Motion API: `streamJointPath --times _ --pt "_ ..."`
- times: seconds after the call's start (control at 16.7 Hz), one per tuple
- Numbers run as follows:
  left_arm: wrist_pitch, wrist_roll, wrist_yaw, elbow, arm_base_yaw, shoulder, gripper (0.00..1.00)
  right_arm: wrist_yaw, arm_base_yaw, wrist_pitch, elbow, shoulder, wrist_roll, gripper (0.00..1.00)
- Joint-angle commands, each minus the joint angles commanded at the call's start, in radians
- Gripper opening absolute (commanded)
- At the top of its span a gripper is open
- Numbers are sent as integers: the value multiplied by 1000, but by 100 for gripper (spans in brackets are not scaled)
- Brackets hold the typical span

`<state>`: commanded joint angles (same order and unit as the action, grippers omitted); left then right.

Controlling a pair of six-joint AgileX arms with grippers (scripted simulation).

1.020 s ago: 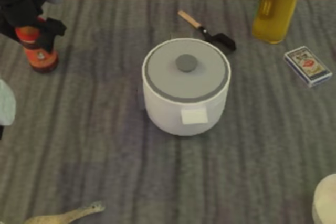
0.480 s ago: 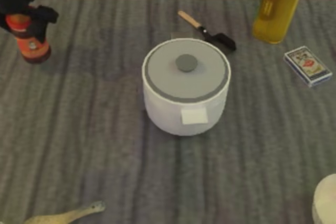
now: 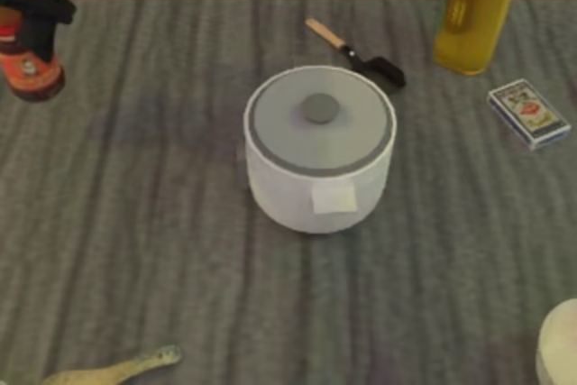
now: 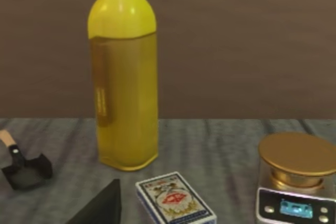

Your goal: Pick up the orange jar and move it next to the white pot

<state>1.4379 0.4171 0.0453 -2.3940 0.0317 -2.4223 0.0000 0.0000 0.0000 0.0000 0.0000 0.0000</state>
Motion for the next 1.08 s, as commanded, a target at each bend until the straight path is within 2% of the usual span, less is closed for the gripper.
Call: streamJointPath --times 0.24,0.48,0.9,1.08 --pt "-85 2 0 271 -3 185 0 0 0 0 0 0 0 100" --pt "-139 3 0 447 -6 301 0 0 0 0 0 0 0 100" --pt "-149 3 0 480 -7 319 0 0 0 0 0 0 0 100" --pt "-172 -66 -10 500 -37 322 0 0 0 0 0 0 0 100"
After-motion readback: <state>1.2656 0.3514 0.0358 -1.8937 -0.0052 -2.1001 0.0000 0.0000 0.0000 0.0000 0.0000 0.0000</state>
